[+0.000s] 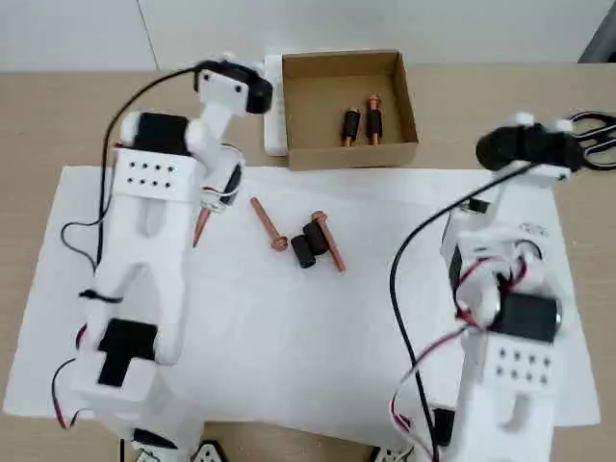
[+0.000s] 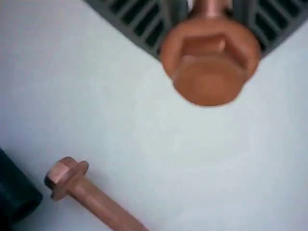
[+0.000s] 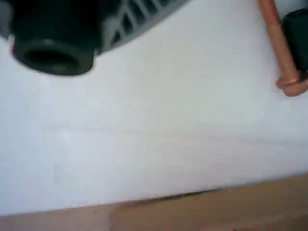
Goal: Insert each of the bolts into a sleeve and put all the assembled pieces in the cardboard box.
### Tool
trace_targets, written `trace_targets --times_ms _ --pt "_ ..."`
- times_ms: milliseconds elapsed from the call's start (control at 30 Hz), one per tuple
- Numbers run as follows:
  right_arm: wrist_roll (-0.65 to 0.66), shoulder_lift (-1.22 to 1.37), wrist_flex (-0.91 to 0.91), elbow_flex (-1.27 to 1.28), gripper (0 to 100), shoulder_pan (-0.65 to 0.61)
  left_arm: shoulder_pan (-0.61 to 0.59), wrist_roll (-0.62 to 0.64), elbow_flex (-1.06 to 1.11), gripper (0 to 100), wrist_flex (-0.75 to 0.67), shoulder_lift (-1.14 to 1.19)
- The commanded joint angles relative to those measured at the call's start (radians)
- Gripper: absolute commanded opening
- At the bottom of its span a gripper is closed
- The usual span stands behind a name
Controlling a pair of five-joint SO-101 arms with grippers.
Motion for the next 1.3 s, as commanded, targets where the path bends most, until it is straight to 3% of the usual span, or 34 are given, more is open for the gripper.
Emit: trace_targets --times_ms 0,267,400,567,733,867,967,1267 --pt "-0.009 -0.240 -0.027 0.061 0.4 -0.002 -0.049 0.009 -0.021 1 0.015 -0.143" --pt "0.008 -0.588 -0.027 0.241 0.4 -0.153 -0.068 0.008 0.082 1 0.015 -0.400" --pt "0.169 -0.642 -0.036 0.278 0.4 -0.154 -0.057 0.008 0.196 1 -0.005 -0.534" --pt "0.195 -0.630 -0.056 0.358 0.4 -0.156 -0.018 0.178 0.349 1 -0.176 -0.669" --pt "0.032 -0.633 -0.070 0.393 0.4 -0.157 0.095 0.400 0.487 1 -0.345 -0.795" --pt "-0.146 -0.633 -0.085 0.413 0.4 -0.156 0.221 0.451 0.585 1 -0.416 -0.867" --pt "-0.180 -0.633 -0.085 0.416 0.4 -0.177 0.264 0.463 0.677 1 -0.491 -0.893" --pt "-0.176 -0.624 -0.125 0.419 0.4 -0.555 0.267 0.543 0.802 1 -0.726 -0.974"
